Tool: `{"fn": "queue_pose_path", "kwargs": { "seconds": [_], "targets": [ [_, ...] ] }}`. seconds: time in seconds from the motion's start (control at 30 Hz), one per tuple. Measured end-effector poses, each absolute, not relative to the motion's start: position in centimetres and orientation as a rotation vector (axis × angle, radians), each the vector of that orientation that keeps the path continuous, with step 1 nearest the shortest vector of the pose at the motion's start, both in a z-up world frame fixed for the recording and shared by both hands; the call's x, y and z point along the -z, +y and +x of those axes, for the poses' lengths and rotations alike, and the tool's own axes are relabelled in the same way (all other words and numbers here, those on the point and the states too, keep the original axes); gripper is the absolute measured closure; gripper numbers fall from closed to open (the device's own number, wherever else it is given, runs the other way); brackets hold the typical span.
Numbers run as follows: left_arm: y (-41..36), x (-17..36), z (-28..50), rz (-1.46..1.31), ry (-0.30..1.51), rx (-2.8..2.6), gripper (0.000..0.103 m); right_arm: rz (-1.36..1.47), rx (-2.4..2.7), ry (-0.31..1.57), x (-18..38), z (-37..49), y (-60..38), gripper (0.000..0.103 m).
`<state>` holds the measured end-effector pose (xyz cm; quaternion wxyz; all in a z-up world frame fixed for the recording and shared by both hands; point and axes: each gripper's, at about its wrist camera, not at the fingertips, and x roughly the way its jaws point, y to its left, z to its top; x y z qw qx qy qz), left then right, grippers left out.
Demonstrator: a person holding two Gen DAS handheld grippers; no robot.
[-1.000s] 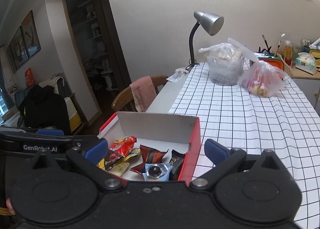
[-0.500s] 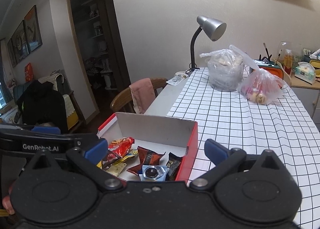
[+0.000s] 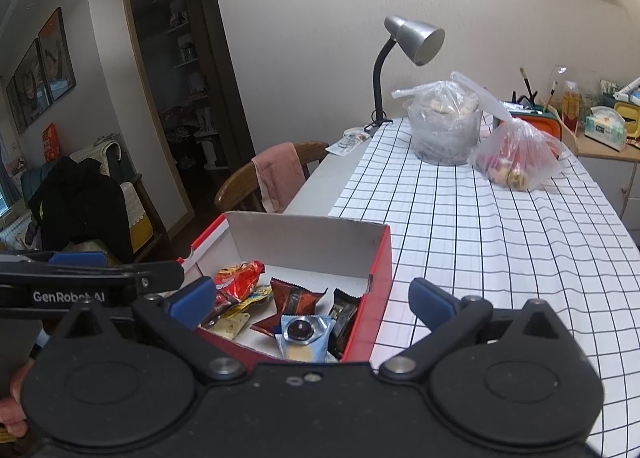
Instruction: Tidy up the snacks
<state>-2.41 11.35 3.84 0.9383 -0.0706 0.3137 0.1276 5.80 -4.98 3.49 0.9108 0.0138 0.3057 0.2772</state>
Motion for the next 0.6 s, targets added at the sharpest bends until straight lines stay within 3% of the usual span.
{"fn": "queue_pose_path", "kwargs": {
  "seconds": [0.6],
  "targets": [
    [10.90,-3.63,-2.56,-0.157,0.653,-0.267,0.002,0.036,-0.525,0.632,-3.46,5.98,-5.69,0.000]
  ]
}}
